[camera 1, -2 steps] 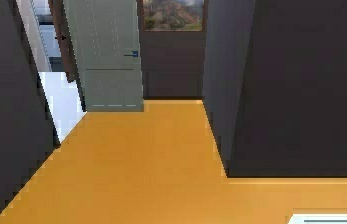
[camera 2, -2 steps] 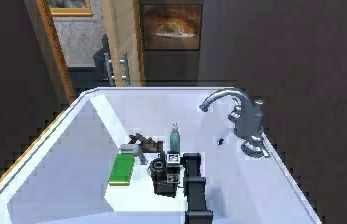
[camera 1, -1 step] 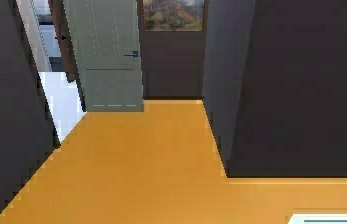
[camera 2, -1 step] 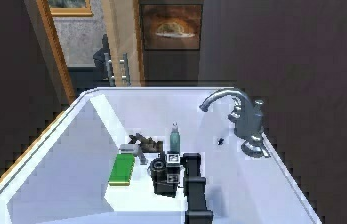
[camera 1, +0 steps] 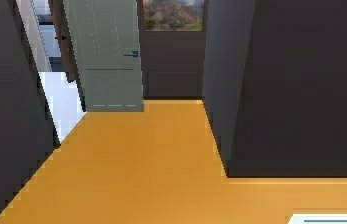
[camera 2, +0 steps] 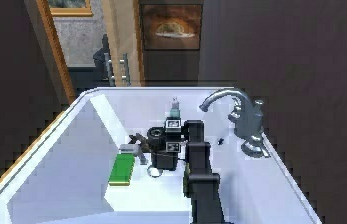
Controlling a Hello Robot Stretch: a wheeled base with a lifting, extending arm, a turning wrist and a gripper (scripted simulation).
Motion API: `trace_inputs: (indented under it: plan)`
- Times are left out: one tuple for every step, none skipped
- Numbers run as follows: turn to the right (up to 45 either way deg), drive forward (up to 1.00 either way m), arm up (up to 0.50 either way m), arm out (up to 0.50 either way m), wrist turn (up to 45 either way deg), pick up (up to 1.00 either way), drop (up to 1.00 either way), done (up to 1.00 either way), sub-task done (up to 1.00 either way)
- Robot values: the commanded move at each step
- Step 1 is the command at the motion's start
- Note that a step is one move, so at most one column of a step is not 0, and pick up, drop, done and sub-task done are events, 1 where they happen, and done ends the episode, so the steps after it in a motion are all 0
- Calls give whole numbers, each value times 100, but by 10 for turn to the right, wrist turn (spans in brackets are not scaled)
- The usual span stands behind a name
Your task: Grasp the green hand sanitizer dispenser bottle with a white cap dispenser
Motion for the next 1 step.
trace_inputs:
  plan:
    - [0,0,0,0,0,0,0,100,0]
